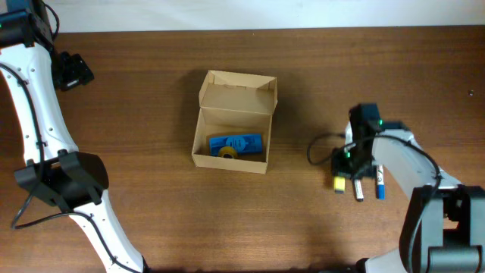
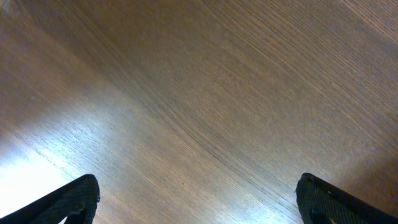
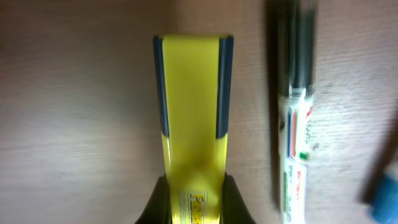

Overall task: Pack container
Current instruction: 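Grasp the yellow highlighter with the right gripper, then place the yellow highlighter into the box beside the tape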

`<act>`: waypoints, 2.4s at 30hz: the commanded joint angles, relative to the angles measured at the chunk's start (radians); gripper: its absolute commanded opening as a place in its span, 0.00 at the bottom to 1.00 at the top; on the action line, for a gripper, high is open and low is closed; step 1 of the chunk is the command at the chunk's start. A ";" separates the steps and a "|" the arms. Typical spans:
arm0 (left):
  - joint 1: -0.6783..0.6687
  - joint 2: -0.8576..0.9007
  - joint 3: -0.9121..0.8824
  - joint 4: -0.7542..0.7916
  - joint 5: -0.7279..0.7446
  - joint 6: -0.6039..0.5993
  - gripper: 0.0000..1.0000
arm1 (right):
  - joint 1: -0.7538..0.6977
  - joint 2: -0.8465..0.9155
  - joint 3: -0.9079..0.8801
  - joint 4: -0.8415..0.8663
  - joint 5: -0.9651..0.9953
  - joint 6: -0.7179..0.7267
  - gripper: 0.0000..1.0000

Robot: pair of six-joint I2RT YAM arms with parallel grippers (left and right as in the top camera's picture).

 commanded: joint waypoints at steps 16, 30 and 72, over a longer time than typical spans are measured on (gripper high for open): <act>0.005 -0.024 -0.007 0.000 -0.008 0.015 1.00 | 0.367 -0.005 0.791 -0.098 -0.012 -0.598 0.03; 0.005 -0.024 -0.007 0.000 -0.008 0.015 1.00 | 0.581 0.333 0.791 -0.148 0.105 -0.837 0.04; 0.005 -0.024 -0.007 0.000 -0.008 0.015 1.00 | 0.690 0.534 0.800 -0.217 -0.004 -0.826 0.65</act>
